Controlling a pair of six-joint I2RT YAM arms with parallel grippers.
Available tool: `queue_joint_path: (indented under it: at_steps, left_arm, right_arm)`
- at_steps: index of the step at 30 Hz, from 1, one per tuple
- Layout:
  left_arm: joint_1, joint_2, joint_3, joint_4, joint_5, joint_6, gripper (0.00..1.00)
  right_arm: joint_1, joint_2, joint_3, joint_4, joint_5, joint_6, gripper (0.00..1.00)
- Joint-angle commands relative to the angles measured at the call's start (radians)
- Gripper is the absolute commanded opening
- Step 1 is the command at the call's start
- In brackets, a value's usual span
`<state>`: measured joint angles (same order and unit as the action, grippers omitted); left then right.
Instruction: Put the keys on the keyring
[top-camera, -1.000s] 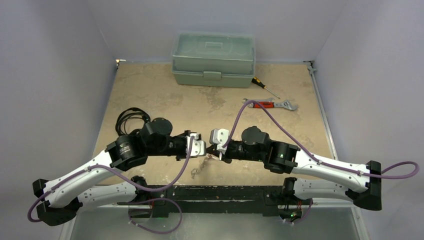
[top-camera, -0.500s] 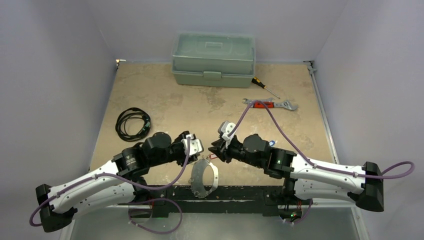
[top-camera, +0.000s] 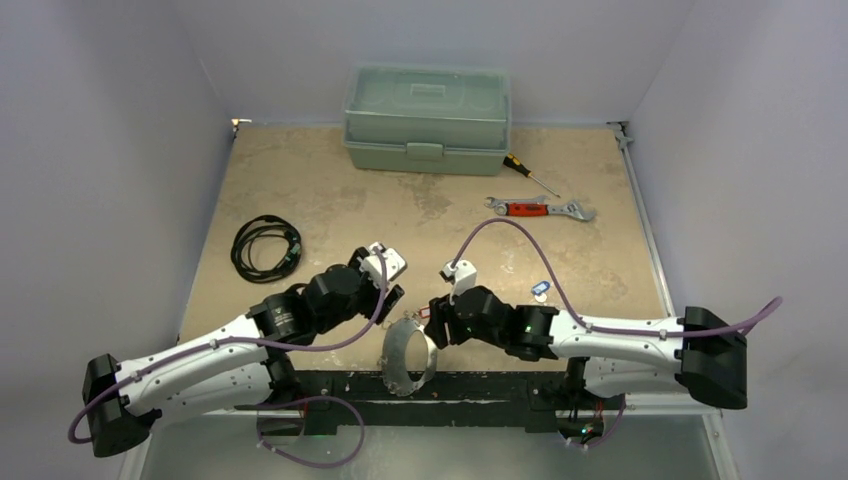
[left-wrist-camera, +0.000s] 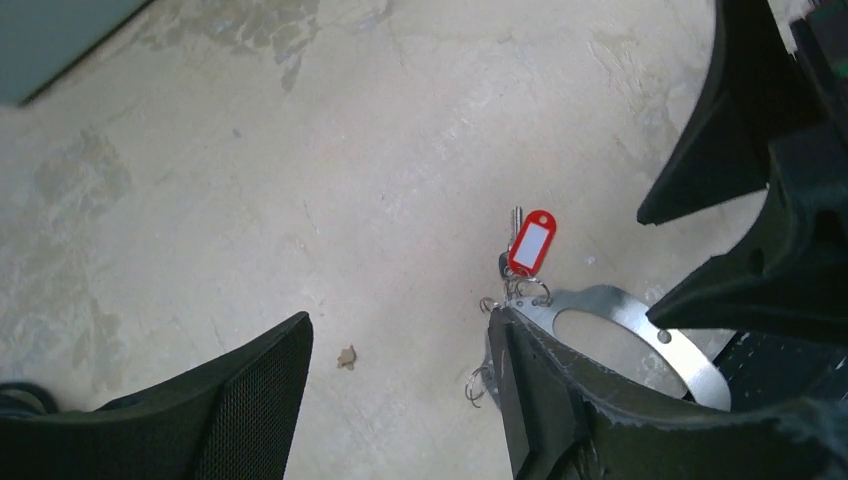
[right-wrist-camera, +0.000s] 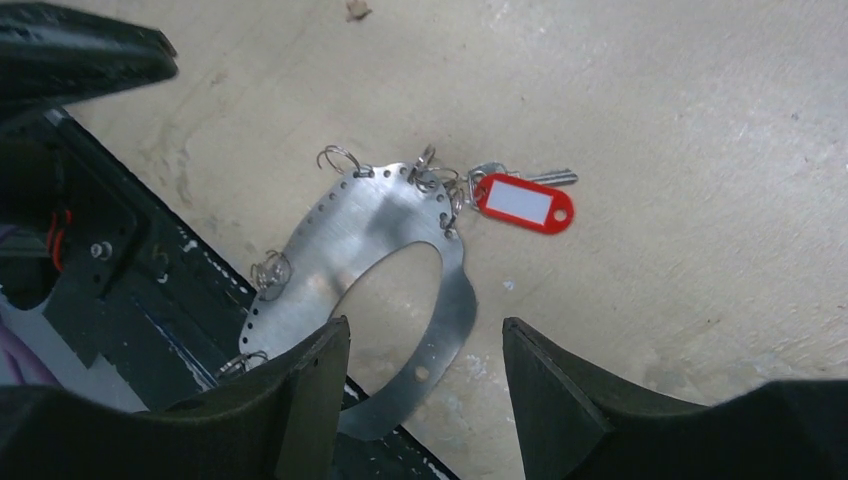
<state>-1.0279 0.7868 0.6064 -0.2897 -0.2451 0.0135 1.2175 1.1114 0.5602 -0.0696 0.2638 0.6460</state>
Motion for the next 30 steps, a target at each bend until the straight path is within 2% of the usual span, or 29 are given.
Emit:
queue_joint_path:
  at_steps: [1,4,8,13,21,30]
  left_arm:
    - [0.006,0.017,0.066,-0.065,-0.107,-0.289,0.65]
    - [0.006,0.043,0.065,-0.12,-0.14,-0.45,0.66]
    - [0.006,0.133,0.078,-0.292,-0.213,-0.702,0.63]
    - [0.006,0.138,-0.064,-0.182,-0.164,-0.839,0.59]
    - [0.006,0.191,-0.139,-0.055,-0.1,-0.817,0.52]
    - [0.006,0.256,-0.198,0.127,-0.053,-0.749,0.37]
  right_arm:
    - [0.007,-0.01,0.05,-0.004,0.014,0.024,0.61]
    - [0.006,-0.041,0.042,0.017,0.062,-0.037,0.66]
    - [0.007,-0.048,0.03,0.041,0.042,-0.067,0.69]
    - [0.005,-0.03,0.006,0.027,0.037,-0.016,0.69]
    - [0.007,-0.05,-0.043,0.055,0.007,0.007,0.69]
    - [0.007,-0.053,-0.057,0.067,-0.01,-0.004,0.69]
